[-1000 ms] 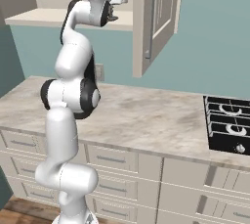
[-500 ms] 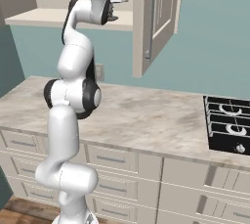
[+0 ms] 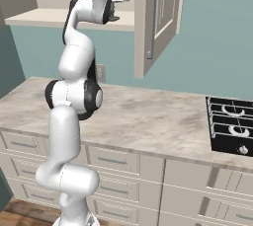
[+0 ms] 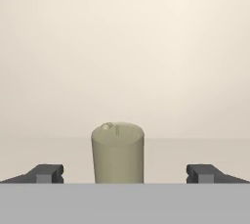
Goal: Get the candle and the beer from the cabinet and move them to the dining counter.
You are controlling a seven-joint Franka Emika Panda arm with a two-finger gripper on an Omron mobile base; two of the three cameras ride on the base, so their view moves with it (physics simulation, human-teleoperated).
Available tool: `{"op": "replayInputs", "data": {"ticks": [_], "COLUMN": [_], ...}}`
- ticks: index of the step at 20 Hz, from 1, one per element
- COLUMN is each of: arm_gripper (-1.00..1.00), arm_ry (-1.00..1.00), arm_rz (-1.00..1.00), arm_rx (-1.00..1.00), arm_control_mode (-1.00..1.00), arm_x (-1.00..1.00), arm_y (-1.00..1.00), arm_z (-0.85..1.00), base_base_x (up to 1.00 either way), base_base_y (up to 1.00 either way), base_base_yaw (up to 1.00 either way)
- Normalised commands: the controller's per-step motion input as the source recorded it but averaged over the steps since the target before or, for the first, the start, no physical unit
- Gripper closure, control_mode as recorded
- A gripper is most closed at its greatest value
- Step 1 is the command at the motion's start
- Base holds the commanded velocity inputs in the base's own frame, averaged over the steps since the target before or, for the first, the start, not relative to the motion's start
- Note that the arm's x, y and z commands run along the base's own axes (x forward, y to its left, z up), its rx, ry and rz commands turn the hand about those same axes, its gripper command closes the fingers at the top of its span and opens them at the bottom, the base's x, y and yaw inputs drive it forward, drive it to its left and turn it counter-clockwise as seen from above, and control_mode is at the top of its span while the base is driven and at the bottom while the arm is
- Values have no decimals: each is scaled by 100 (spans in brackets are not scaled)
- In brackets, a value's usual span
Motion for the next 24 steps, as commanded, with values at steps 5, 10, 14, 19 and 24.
{"op": "replayInputs", "data": {"ticks": [5,10,14,19,24], "arm_gripper": [100,100,100,100,100], "arm_ry": [0,0,0,0,0], "arm_rz": [0,0,0,0,0], "arm_rx": [0,0,0,0,0], "arm_control_mode": [-100,-100,-100,-100,-100], "arm_x": [0,0,0,0,0], "arm_y": [0,0,0,0,0], "arm_z": [0,0,0,0,0], "base_base_x": [0,0,0,0,0], "base_base_y": [0,0,0,0,0], "base_base_yaw": [0,0,0,0,0]}}
